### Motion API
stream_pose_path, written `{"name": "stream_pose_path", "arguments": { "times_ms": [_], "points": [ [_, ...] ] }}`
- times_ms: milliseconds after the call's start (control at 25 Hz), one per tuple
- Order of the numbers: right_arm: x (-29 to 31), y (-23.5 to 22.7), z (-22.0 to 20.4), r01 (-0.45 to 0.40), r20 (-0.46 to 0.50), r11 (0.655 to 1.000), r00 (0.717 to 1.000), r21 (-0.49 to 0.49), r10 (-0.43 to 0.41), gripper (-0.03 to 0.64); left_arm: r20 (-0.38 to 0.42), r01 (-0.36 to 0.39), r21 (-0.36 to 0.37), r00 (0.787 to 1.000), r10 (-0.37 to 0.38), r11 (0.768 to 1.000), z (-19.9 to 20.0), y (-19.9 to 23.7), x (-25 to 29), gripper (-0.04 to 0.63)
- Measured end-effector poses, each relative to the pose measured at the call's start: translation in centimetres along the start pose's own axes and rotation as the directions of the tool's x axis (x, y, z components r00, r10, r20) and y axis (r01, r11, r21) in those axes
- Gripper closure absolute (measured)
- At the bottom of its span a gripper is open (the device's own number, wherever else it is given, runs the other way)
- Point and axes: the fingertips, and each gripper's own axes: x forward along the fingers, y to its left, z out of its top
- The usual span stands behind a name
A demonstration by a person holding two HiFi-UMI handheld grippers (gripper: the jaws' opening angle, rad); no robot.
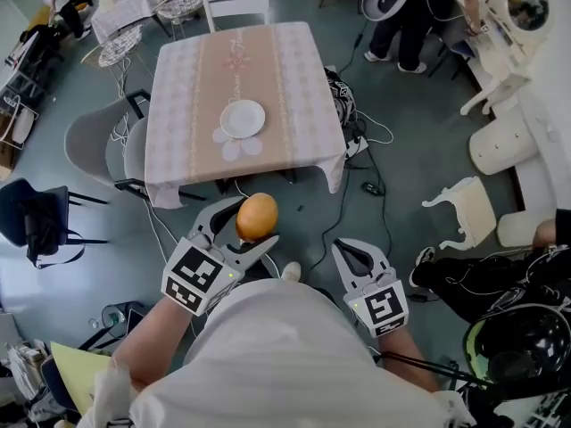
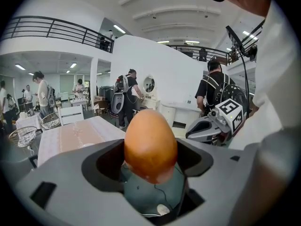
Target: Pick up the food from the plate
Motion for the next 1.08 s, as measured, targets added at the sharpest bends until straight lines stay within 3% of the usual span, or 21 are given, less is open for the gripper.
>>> {"name": "stream_pose_path", "arguments": {
  "times_ms": [1080],
  "points": [
    [2.7,-1.4,0.2,-0.038,-0.039,0.999,0.999,-0.018,0.037,0.604,-0.04,0.007,-0.021,0.999,-0.008,1.0,-0.1,2.8,2.3,0.245]
  ]
}}
